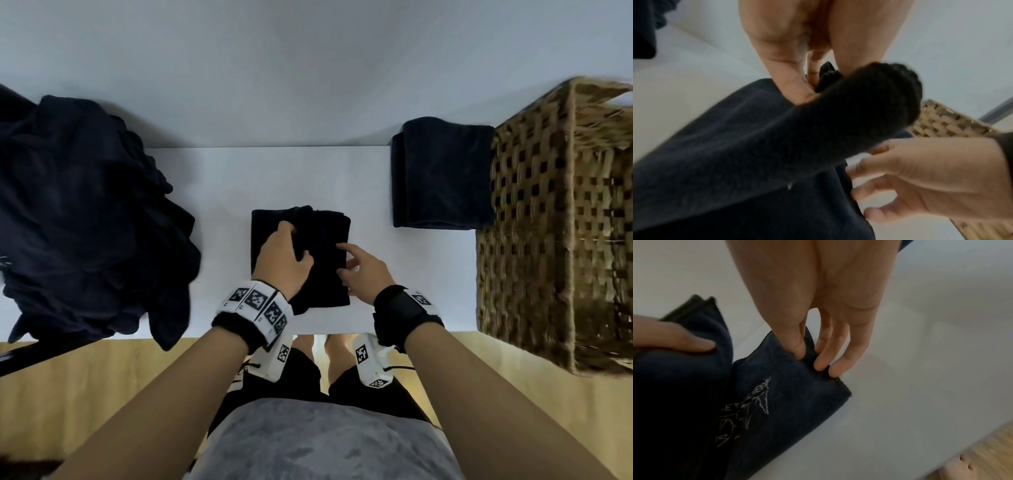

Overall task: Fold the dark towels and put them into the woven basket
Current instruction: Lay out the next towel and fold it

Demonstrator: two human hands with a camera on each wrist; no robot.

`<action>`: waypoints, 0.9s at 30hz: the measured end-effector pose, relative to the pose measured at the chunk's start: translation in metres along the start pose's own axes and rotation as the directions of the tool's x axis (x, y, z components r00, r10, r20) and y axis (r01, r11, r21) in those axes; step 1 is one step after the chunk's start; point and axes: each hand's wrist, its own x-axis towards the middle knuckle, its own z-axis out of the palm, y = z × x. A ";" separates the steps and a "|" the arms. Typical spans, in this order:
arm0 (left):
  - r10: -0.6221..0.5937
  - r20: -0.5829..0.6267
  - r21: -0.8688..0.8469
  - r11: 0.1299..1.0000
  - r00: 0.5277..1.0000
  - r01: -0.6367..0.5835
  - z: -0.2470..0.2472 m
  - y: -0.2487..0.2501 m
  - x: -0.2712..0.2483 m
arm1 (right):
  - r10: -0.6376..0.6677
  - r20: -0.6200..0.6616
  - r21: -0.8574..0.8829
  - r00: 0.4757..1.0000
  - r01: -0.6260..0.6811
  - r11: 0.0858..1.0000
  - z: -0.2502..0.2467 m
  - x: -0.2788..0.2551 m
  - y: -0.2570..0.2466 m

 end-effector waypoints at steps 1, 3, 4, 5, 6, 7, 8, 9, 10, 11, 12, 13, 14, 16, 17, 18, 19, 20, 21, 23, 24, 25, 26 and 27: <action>-0.008 -0.009 0.007 1.000 1.000 0.008 0.009 0.005 0.002 | -0.006 0.012 -0.010 1.000 0.006 1.000 -0.003 0.001 0.001; -0.034 -0.011 0.006 0.999 0.999 0.034 0.025 0.012 0.006 | -0.017 0.038 -0.028 0.999 0.018 0.999 -0.008 0.004 0.004; -0.046 -0.003 0.000 0.999 0.999 0.046 0.032 0.014 0.008 | -0.021 0.051 -0.031 0.998 0.023 0.999 -0.011 0.006 0.005; -0.056 0.008 -0.011 0.998 0.998 0.056 0.038 0.016 0.010 | -0.027 0.063 -0.031 0.998 0.029 0.999 -0.013 0.006 0.006; -0.064 0.017 -0.024 0.998 0.998 0.065 0.043 0.017 0.011 | -0.032 0.076 -0.030 0.997 0.034 0.999 -0.015 0.007 0.006; -0.069 0.019 -0.035 0.997 0.997 0.070 0.048 0.017 0.012 | -0.038 0.088 -0.029 0.995 0.041 0.999 -0.016 0.008 0.007; -0.071 0.015 -0.041 0.997 0.997 0.072 0.053 0.017 0.013 | -0.044 0.098 -0.027 0.994 0.046 0.999 -0.018 0.009 0.008; -0.071 0.007 -0.044 0.997 0.997 0.071 0.057 0.016 0.013 | -0.049 0.106 -0.027 0.993 0.052 0.998 -0.019 0.009 0.008; -0.068 0.005 -0.048 0.997 0.998 0.068 0.061 0.016 0.012 | -0.054 0.112 -0.028 0.992 0.057 0.998 -0.020 0.010 0.009; -0.064 0.013 -0.059 0.996 0.998 0.065 0.064 0.015 0.012 | -0.057 0.115 -0.025 0.992 0.060 0.998 -0.020 0.011 0.009; -0.061 0.029 -0.075 0.995 0.998 0.063 0.066 0.015 0.010 | -0.056 0.116 -0.021 0.992 0.059 0.998 -0.021 0.011 0.009; -0.059 0.048 -0.090 0.994 0.997 0.064 0.067 0.015 0.009 | -0.055 0.112 -0.015 0.992 0.057 0.998 -0.021 0.011 0.009; -0.061 0.059 -0.103 0.992 0.996 0.067 0.067 0.015 0.007 | -0.050 0.097 -0.004 0.994 0.051 0.999 -0.022 0.011 0.009; -0.069 0.030 -0.144 0.987 0.997 0.073 0.064 0.011 0.004 | -0.012 0.033 0.040 0.999 0.011 0.999 -0.022 0.010 0.007; -0.071 -0.015 -0.166 0.984 0.997 0.067 0.061 0.007 0.002 | 0.028 -0.004 0.080 1.000 -0.028 0.996 -0.022 0.010 0.006; -0.072 -0.082 -0.161 0.985 0.994 0.058 0.057 0.002 0.000 | 0.078 -0.030 0.128 0.996 -0.074 0.989 -0.022 0.010 0.005; -0.079 -0.161 -0.124 0.991 0.984 0.059 0.052 -0.005 -0.001 | 0.127 -0.038 0.171 0.991 -0.119 0.978 -0.022 0.011 0.004; -0.094 -0.239 -0.073 0.994 0.966 0.078 0.046 -0.014 -0.002 | 0.165 -0.030 0.198 0.986 -0.156 0.968 -0.022 0.012 0.003; -0.119 -0.308 -0.035 0.993 0.944 0.114 0.039 -0.022 -0.003 | 0.182 -0.016 0.205 0.983 -0.175 0.963 -0.021 0.013 0.002; -0.214 -0.375 -0.027 0.975 0.902 0.220 0.029 -0.038 -0.003 | 0.167 0.004 0.188 0.986 -0.165 0.968 -0.018 0.014 -0.001; -0.282 -0.356 -0.055 0.958 0.891 0.282 0.025 -0.044 -0.002 | 0.154 0.009 0.180 0.988 -0.153 0.972 -0.015 0.014 -0.004; -0.357 -0.301 -0.107 0.934 0.884 0.341 0.022 -0.048 -0.001 | 0.146 0.013 0.177 0.989 -0.145 0.973 -0.013 0.014 -0.007; -0.422 -0.225 -0.183 0.904 0.878 0.387 0.021 -0.051 -0.001 | 0.144 0.016 0.179 0.989 -0.144 0.973 -0.009 0.014 -0.009; -0.464 -0.146 -0.269 0.869 0.874 0.416 0.020 -0.055 0.000 | 0.146 0.017 0.181 0.989 -0.147 0.973 -0.006 0.014 -0.011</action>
